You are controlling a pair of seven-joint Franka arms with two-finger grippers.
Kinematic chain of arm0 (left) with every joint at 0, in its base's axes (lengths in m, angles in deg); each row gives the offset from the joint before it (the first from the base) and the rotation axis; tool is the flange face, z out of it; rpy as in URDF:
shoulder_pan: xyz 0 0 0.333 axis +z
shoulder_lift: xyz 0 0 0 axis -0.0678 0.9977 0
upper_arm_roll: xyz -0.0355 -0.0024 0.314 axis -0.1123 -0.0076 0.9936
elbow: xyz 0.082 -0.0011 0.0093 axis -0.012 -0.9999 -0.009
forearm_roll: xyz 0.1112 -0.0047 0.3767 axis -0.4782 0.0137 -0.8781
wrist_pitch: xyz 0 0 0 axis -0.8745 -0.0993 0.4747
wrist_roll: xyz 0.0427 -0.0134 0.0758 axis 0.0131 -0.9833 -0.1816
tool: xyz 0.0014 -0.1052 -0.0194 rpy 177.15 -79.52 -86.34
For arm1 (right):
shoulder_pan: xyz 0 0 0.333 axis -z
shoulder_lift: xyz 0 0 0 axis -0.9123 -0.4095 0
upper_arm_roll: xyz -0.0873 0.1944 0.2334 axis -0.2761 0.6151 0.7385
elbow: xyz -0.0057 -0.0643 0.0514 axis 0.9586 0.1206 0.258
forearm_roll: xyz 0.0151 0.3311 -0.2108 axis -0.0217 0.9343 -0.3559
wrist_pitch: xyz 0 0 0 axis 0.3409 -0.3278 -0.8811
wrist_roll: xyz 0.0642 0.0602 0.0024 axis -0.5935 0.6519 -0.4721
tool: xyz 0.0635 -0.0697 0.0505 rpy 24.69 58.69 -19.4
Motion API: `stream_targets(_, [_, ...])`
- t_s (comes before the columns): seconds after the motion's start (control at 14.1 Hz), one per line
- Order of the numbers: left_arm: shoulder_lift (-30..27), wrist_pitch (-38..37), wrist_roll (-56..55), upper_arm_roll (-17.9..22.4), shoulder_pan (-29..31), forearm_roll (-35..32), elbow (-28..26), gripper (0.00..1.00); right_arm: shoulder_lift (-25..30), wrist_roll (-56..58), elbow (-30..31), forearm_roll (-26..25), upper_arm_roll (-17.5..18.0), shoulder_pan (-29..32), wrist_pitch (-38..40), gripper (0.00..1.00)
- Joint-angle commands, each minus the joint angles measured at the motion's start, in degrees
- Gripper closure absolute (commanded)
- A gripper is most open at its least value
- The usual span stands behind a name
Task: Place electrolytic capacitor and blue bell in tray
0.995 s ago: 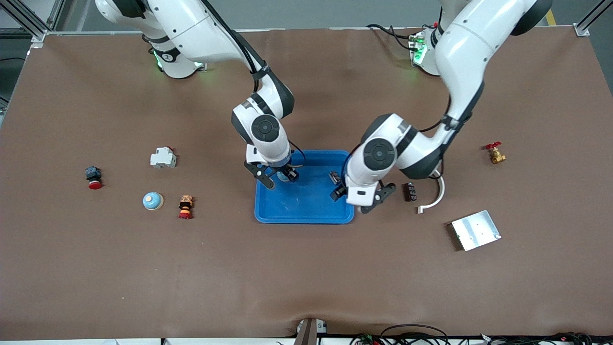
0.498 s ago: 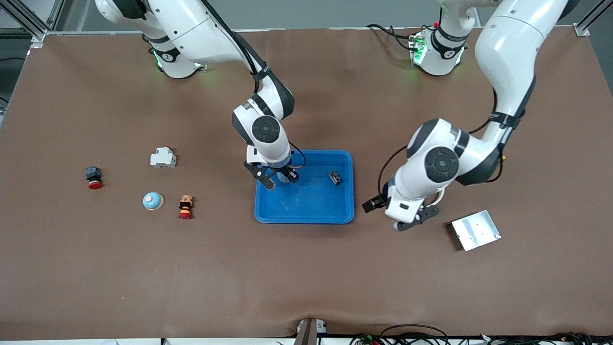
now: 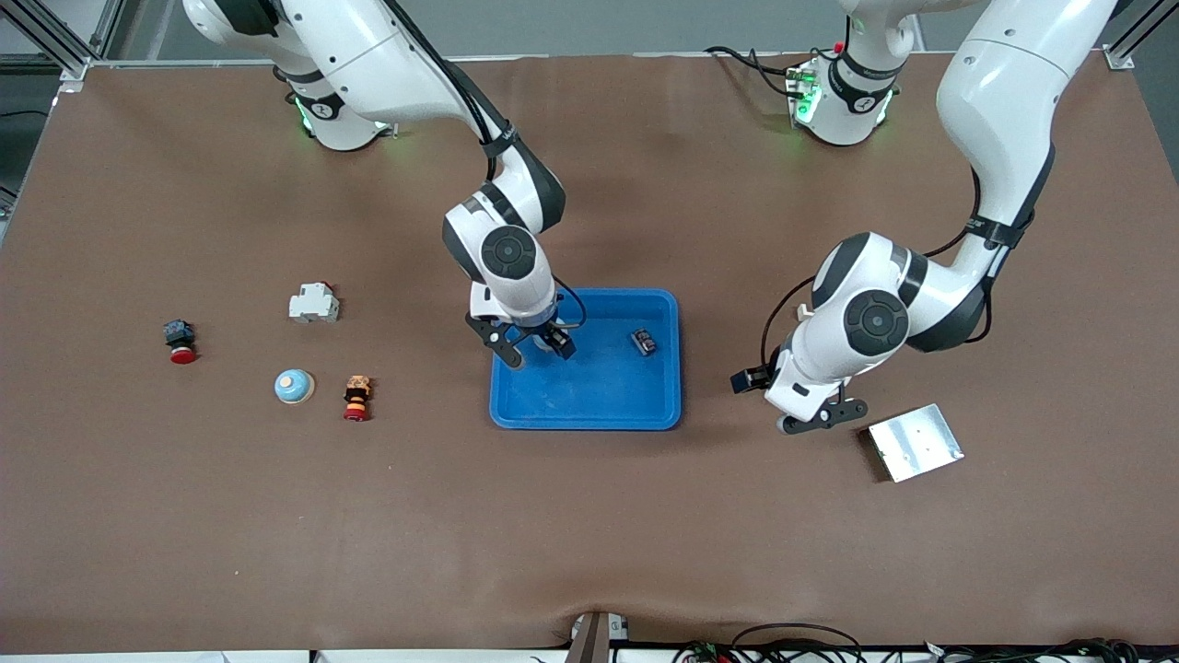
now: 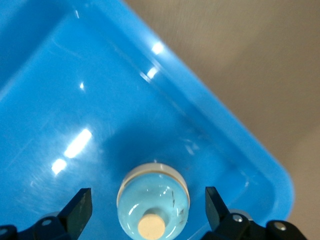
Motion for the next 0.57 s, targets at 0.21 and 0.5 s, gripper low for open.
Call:
stream_targets(0.21, [-2.6, 6.7, 0.7, -0.6, 2.4, -6.6, -8.9, 0.00, 13.7, 20.8, -0.4, -0.1, 0.1, 12.4, 21.7, 0.00])
stream_targets(0.5, [-2.4, 8.6, 1.0, -0.6, 4.0, -8.8, -11.5, 0.00, 18.0, 41.6, 0.3, -0.4, 0.0, 21.7, 25.0, 0.00])
